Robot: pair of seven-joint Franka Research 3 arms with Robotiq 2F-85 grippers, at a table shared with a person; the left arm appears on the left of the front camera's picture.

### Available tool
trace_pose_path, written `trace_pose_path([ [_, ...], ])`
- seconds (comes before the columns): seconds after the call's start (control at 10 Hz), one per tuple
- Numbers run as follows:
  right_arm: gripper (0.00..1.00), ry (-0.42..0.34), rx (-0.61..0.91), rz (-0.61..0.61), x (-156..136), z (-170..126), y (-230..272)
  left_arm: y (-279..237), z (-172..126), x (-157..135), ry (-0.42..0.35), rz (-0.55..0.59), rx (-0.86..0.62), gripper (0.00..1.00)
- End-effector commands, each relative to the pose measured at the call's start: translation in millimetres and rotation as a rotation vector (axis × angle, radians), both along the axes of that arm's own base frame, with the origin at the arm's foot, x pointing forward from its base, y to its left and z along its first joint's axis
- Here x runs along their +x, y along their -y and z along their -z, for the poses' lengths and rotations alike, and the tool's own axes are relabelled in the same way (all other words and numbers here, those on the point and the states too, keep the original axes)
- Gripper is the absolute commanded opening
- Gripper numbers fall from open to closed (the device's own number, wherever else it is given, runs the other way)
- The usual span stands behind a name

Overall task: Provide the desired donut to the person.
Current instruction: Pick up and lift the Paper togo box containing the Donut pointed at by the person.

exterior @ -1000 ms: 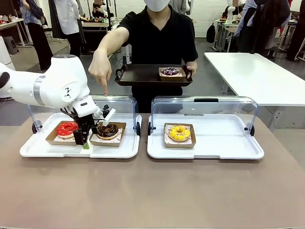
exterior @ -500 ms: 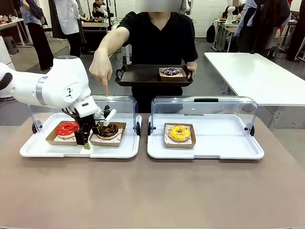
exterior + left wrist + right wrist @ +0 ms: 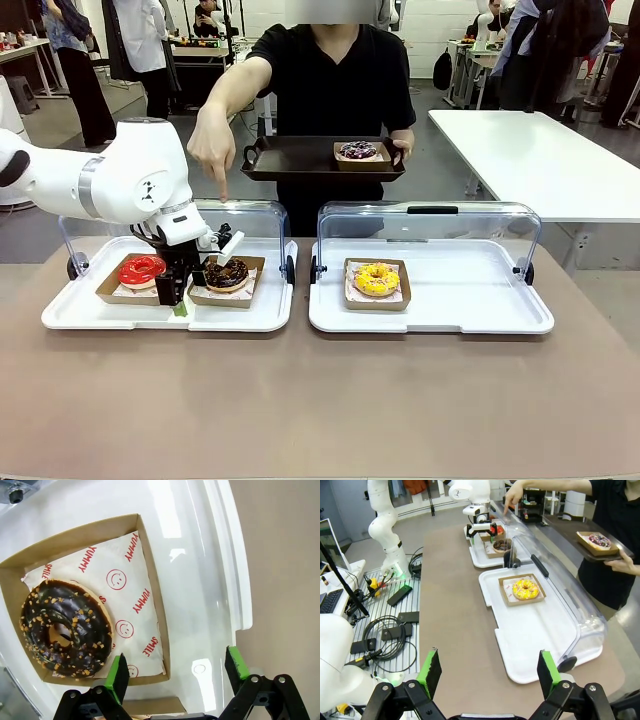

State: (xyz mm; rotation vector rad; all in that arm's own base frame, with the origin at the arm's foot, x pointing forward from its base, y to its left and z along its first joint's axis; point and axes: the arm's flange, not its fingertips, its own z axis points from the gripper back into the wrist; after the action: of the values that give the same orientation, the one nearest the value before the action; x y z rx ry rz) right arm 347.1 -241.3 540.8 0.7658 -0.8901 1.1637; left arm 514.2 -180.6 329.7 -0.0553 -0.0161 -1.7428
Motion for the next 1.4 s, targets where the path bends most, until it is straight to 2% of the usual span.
trace_pose_path([
  [0.0,1.00,0.007,0.018,0.000,0,1,0,1,-1,7,-0.026,-0.011,0.000,1.00],
  [0.3,1.00,0.007,0.018,0.000,0,1,0,2,2,11,-0.014,-0.015,-0.003,1.00],
  [0.4,1.00,0.007,0.018,0.000,0,1,0,2,3,13,-0.003,-0.021,-0.009,0.77],
  [0.6,1.00,0.007,0.018,0.000,0,1,0,3,5,16,0.007,-0.027,-0.013,0.22],
  [0.7,1.00,0.007,0.018,0.000,0,1,0,3,8,16,0.003,-0.027,-0.011,0.00],
  [0.9,1.00,0.007,0.018,0.000,0,1,0,3,9,17,-0.002,-0.025,-0.009,0.00],
  [1.0,1.00,0.007,0.018,0.000,0,1,0,3,9,17,-0.004,-0.026,-0.009,0.10],
  [1.1,1.00,0.007,0.018,0.000,0,1,0,4,9,17,-0.004,-0.027,-0.009,0.01],
  [1.3,1.00,0.007,0.018,0.000,0,1,0,4,8,17,-0.005,-0.027,-0.008,0.00],
])
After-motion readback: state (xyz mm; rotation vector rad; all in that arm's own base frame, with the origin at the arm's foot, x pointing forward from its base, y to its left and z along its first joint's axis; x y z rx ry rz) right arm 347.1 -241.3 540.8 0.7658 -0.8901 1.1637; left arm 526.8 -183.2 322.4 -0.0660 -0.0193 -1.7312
